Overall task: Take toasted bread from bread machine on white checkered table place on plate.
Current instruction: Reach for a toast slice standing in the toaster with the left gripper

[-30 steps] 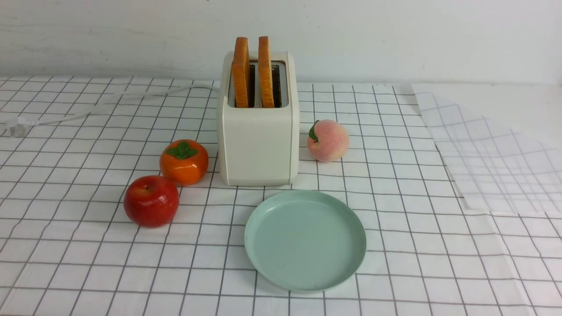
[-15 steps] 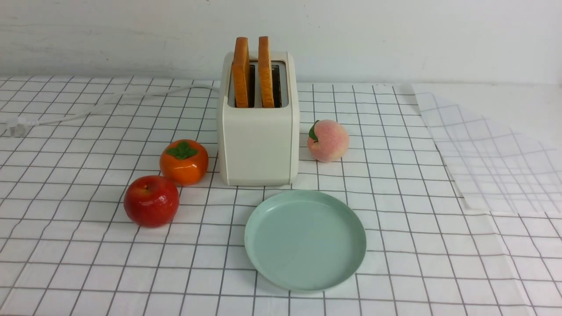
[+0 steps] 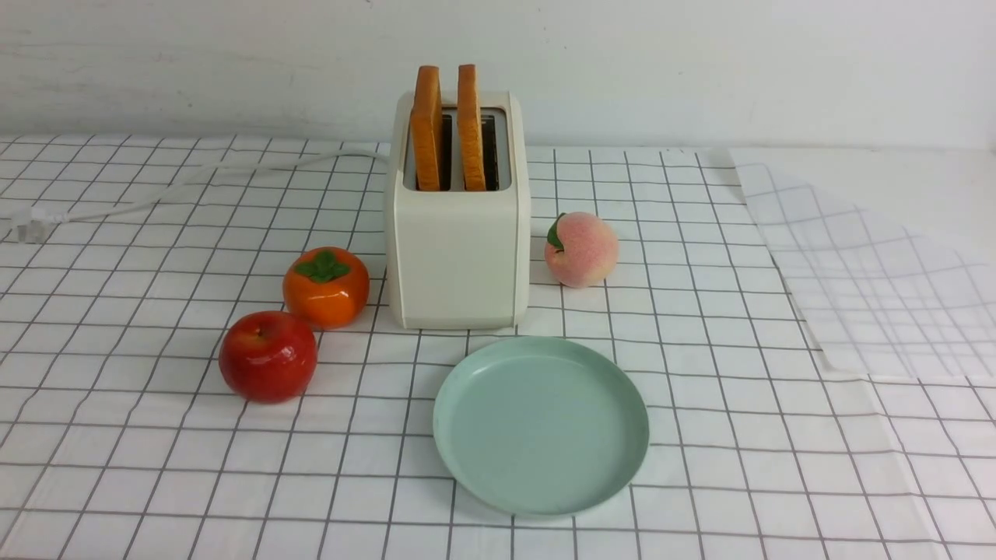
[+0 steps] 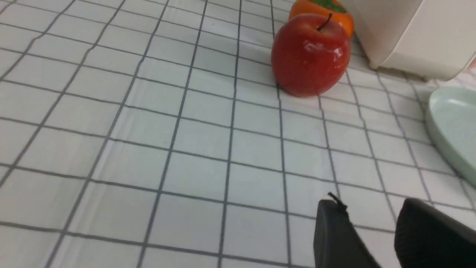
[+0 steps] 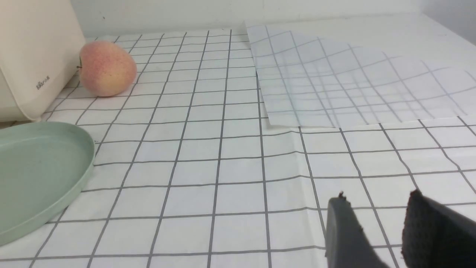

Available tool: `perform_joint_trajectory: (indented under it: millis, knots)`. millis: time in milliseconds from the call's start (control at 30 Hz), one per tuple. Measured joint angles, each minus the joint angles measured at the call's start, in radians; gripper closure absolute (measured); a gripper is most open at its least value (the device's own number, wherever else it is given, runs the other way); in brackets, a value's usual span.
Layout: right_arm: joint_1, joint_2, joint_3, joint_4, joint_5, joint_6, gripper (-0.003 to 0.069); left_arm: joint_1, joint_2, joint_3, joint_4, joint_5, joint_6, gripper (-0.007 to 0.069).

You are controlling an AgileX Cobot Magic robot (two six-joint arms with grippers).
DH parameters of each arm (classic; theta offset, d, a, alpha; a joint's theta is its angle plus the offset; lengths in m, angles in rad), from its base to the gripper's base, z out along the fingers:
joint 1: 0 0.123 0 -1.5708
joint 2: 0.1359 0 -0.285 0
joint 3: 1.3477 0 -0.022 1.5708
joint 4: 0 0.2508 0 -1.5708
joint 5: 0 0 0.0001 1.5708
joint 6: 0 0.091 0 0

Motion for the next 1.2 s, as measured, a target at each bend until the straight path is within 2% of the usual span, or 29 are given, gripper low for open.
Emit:
perform_joint_trajectory:
  millis: [267, 467, 633, 800, 967, 1033, 1067, 1100, 1133, 1200]
  knots:
    - [0.000, 0.000, 0.000, 0.000, 0.000, 0.000, 0.0419, 0.000, 0.000, 0.000, -0.206, -0.064, 0.000, 0.0386]
    - [0.000, 0.000, 0.000, 0.001, -0.001, 0.000, 0.0419, 0.000, 0.000, 0.000, -0.589, -0.127, -0.042, 0.0386]
    - [0.000, 0.000, 0.000, 0.109, -0.042, 0.088, 0.0419, 0.000, 0.000, 0.000, -0.738, -0.230, -0.037, 0.0386]
    - [0.000, 0.000, 0.000, 0.253, -0.069, 0.211, 0.0419, 0.000, 0.000, -0.038, -0.755, -0.187, -0.028, 0.0428]
    - [0.000, 0.000, 0.000, 0.308, -0.114, 0.257, 0.0428, 0.000, 0.131, -0.245, -0.652, 0.047, 0.057, 0.0624]
    - [0.000, 0.000, -0.005, 0.312, -0.095, 0.259, 0.0445, 0.000, 0.194, -0.296, -0.612, 0.114, 0.067, 0.0638]
    - [0.000, 0.000, -0.033, 0.315, -0.045, 0.260, 0.0477, 0.000, 0.302, -0.379, -0.538, 0.195, 0.074, 0.0638]
    - [0.000, 0.001, -0.037, 0.315, -0.031, 0.259, 0.0488, 0.000, 0.315, -0.388, -0.529, 0.216, 0.074, 0.0638]
    - [0.000, 0.017, -0.082, 0.315, 0.025, 0.240, 0.0533, 0.000, 0.424, -0.471, -0.456, 0.301, 0.076, 0.0638]
    - [0.002, 0.056, -0.137, 0.315, 0.086, 0.206, 0.0574, 0.000, 0.554, -0.559, -0.378, 0.386, 0.076, 0.0638]
